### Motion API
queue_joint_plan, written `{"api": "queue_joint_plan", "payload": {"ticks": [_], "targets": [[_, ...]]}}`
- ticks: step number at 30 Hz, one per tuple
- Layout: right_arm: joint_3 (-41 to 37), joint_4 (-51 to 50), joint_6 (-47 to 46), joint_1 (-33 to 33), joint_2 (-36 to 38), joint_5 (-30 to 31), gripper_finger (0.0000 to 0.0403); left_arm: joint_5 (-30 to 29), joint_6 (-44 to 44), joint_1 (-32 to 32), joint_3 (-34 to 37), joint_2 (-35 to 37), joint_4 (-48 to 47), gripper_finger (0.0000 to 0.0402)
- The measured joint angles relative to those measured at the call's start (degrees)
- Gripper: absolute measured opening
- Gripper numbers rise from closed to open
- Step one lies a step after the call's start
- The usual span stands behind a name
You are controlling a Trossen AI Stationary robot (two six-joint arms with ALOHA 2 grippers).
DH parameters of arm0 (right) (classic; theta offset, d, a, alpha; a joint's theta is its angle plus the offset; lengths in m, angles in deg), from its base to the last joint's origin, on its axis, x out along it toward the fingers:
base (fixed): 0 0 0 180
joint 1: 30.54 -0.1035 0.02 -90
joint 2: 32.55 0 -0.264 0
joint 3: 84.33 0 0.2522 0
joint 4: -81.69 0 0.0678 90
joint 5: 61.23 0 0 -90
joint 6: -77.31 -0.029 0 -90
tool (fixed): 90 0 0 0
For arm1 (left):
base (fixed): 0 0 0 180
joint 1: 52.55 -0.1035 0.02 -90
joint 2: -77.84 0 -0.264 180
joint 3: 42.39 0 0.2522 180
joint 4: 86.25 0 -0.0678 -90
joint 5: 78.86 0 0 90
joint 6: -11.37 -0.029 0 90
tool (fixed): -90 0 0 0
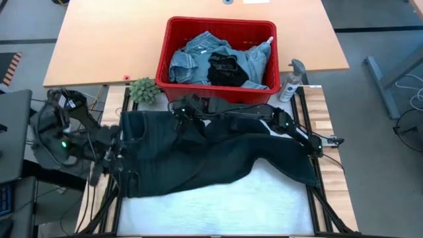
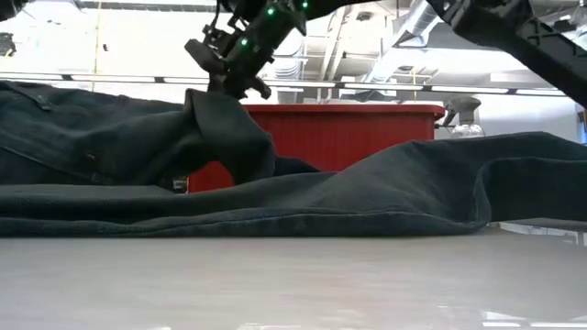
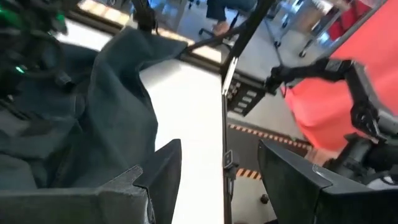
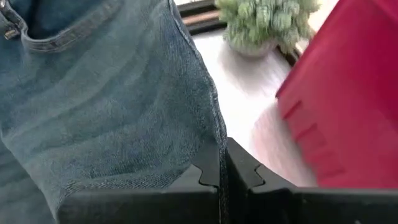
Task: Fold Laundry from Bin
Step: Fold the black pants
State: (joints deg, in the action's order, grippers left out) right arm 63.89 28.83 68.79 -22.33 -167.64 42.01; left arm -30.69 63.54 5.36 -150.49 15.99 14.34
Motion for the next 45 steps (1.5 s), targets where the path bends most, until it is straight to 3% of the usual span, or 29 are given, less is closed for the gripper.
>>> {"api": "queue_joint_plan", "payload": {"ticks": [7,11,14,17,19,23,25,28,32,36,42,45], "targets": [[0.1,0.8,2.4,1.2,0.3,-0.3,0.0038,2.4,7.4,0.0,0.0,-7.4,-5.1,0.0196],[0.1,-5.9,7.0,1.9,3.5,0.1,0.0128,8.1,10.0,0.6,0.0,-13.0,-7.6,0.0196],[0.2,-10.5,9.6,3.0,7.3,0.6,0.0199,8.1,10.5,1.4,0.0,-17.9,-10.4,0.0196],[0.2,-15.6,9.5,4.2,11.8,0.4,0.0241,8.4,12.3,1.3,0.0,-22.7,-15.0,0.0196],[0.2,-20.0,9.9,4.7,15.4,-2.9,0.0249,8.5,15.3,1.3,0.0,-25.5,-18.4,0.0196],[0.3,-34.3,10.4,3.1,22.3,-17.9,0.0242,8.9,18.9,1.5,0.0,-30.1,-23.1,0.0196],[0.3,-43.3,10.5,0.8,24.6,-20.1,0.0237,8.5,19.3,1.5,0.0,-31.4,-23.5,0.0196],[-0.4,-51.2,9.5,-3.9,26.1,-18.4,0.0232,6.6,21.8,0.6,0.9,-31.3,-22.6,0.0196],[-9.6,-50.7,6.1,-11.6,30.7,-15.9,0.023,2.9,23.4,0.3,2.4,-28.5,-18.2,0.0196],[-26.8,-47.1,1.3,-18.9,37.5,-9.3,0.023,0.5,20.0,0.4,4.0,-23.4,-9.3,0.0196],[-52.2,-27.5,-4.9,-27.7,44.8,-6.4,0.023,0.3,10.8,-1.4,4.9,-16.4,0.6,0.0196],[-60.5,-16.1,-5.0,-30.8,45.1,-6.5,0.023,0.4,7.8,-2.7,4.9,-14.8,1.8,0.0196]]}}
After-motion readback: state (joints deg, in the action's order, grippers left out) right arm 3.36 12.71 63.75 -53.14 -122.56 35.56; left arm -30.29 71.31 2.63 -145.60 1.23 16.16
